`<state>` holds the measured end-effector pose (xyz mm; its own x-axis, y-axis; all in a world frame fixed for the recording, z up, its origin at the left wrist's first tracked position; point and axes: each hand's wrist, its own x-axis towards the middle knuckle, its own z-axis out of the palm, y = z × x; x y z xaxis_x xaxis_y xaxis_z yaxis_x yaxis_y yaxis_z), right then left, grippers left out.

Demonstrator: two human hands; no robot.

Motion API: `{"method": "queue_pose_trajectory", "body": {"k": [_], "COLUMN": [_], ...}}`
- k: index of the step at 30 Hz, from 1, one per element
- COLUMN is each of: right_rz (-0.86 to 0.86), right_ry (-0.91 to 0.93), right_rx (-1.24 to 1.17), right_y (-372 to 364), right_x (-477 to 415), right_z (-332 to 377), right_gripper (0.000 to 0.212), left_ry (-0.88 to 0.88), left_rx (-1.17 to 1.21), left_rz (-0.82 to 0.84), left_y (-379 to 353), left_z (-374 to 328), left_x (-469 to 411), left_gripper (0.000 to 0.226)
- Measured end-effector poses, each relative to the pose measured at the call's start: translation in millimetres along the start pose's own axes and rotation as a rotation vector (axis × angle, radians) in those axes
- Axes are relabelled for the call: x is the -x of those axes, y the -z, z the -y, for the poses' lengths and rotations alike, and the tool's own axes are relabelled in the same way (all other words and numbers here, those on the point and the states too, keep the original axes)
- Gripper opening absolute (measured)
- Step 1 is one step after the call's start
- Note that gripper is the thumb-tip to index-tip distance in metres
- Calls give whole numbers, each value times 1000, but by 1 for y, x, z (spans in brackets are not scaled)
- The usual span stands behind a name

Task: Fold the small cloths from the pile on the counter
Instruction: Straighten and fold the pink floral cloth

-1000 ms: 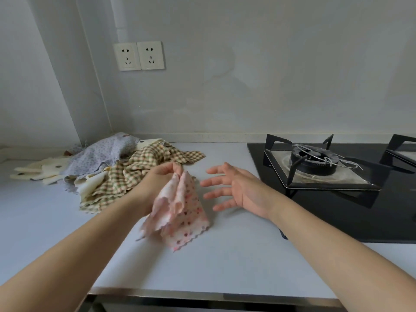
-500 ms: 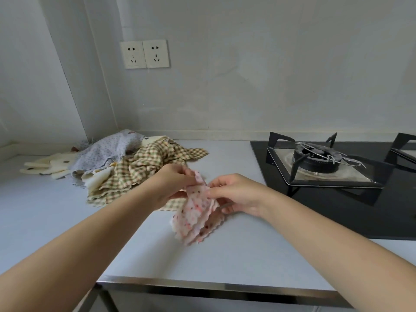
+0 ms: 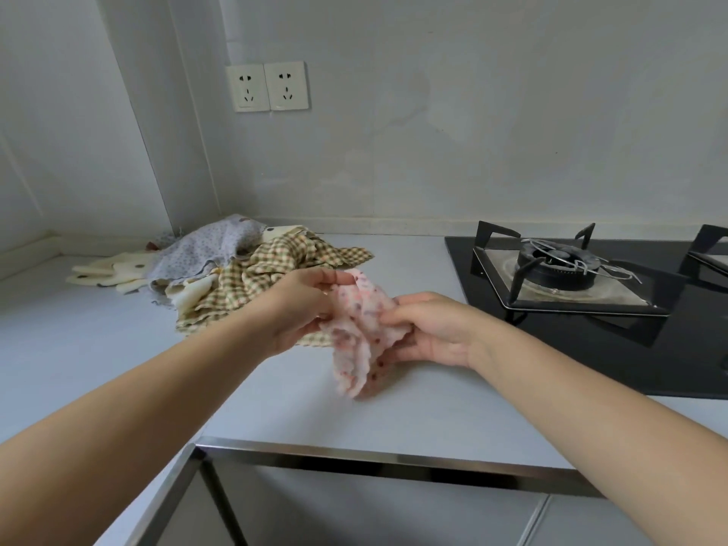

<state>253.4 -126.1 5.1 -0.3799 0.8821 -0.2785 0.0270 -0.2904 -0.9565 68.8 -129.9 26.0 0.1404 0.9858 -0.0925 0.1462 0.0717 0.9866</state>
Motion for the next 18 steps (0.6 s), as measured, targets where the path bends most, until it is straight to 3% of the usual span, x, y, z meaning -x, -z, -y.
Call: {"method": "queue_pose_trajectory", "body": {"k": [2,4,6,8,10,12,14,15,16,18], "right_rz": [-20,-40,-78,-146,-253,-371,-423,-399,-355,-257], "right_ry": [16,14,6,10,28,85,240,347,447,535], "right_rx": [-57,-48,71,285,650,1138,1340,1321,1277,1209], "right_y": [15,33,46,50,50,55,56,54,52,47], "right_x": [6,13,16,10,1,-6,-1,4,10,22], "right_z": [9,22,33,35,26,10,-4,-8,-12,-19], "right_gripper": [17,14,10,7,8,26,38,38,34,24], "left_ry": [-59,-161,-286,-287,-230,-304,-574,-717,-810,-816], "left_rx": [-164,-497,-881,-1110,-1270,-1447,-1524,-1464,-1375,-1249], "left_rz": [-77,-158,-66,99,160,-21,-268,-295,-234,-26], "left_y": [15,35,49,52,48,44,41,40,40,41], "left_z": [-8,-21,-30,-25,-3,19,31,33,35,44], "left_x": [5,2,-3,-11,-22,-24,-13,-5,5,26], "left_gripper": [39,37,39,48,56,56,44,34,24,11]}}
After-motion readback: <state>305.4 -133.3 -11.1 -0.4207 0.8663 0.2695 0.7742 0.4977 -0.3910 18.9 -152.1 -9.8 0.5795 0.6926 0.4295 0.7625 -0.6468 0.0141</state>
